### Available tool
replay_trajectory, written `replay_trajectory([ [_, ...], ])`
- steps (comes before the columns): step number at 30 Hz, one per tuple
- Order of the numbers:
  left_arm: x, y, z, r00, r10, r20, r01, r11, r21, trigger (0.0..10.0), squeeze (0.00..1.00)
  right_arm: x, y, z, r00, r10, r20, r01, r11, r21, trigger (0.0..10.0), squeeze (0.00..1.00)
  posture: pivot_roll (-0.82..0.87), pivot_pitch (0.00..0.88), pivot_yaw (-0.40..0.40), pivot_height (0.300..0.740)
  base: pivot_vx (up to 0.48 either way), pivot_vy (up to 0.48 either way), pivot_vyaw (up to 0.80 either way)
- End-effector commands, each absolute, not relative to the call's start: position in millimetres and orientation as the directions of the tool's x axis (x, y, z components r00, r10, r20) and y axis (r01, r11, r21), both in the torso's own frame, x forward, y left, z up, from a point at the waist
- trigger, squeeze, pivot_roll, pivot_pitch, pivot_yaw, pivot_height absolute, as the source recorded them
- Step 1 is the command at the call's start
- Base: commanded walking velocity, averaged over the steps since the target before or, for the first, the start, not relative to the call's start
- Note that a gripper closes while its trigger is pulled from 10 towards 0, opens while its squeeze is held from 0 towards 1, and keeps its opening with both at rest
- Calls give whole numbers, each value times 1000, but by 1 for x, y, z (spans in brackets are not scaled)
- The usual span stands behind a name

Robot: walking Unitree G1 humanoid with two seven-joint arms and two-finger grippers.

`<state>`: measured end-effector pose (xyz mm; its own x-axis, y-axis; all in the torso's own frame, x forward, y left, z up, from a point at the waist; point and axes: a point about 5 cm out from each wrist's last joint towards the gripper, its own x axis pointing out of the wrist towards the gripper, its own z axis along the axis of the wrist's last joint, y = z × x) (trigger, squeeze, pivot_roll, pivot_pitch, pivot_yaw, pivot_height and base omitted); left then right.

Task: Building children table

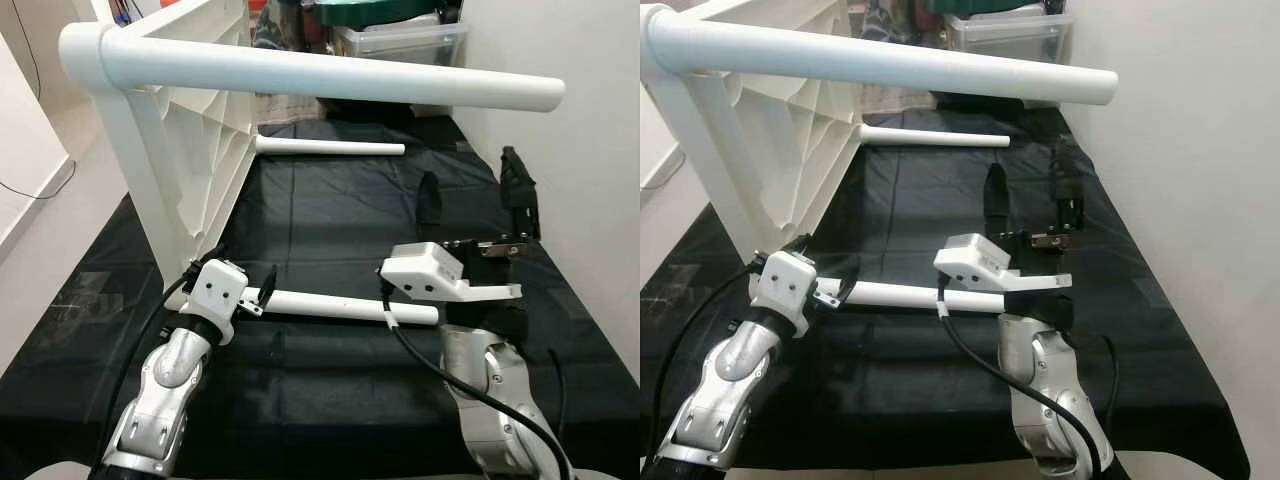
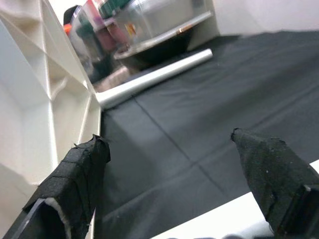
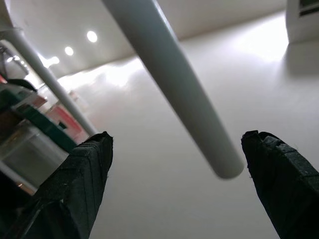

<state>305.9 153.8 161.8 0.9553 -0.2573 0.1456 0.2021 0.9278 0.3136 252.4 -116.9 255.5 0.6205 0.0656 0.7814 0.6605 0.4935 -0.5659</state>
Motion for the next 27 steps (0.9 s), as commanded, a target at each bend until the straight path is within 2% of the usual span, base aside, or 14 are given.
replay_trajectory([
  [1, 307, 158, 158, 956, -260, 133, 207, 925, 319, 10000, 0, 251, -115, 260, 593, 68, 802, 684, 484, -546, 10000, 0, 52, 88, 20, 740, 0, 0, 0],
  [10, 321, 154, 163, 954, -265, 138, 209, 922, 326, 10000, 0, 259, -114, 273, 529, 73, 845, 740, 448, -502, 10000, 0, 49, 128, 34, 740, 0, 0, 0],
  [11, 324, 153, 166, 951, -274, 143, 214, 919, 331, 10000, 0, 267, -114, 277, 523, 89, 848, 745, 435, -505, 10000, 1000, 55, 153, 34, 740, 0, 0, 0],
  [19, 329, 159, 173, 946, -285, 154, 218, 912, 348, 10000, 0, 279, -112, 282, 508, 107, 854, 765, 398, -505, 10000, 976, 64, 176, 29, 740, 0, 0, 0],
  [20, 330, 162, 175, 948, -277, 159, 208, 913, 352, 10000, 0, 283, -111, 283, 505, 114, 855, 770, 389, -506, 10000, 0, 69, 188, 25, 740, 0, 0, 0],
  [27, 330, 178, 180, 954, -245, 171, 169, 915, 366, 10000, 0, 297, -112, 295, 471, 111, 875, 805, 352, -478, 10000, 0, 73, 203, 15, 740, 0, 0, 0],
])
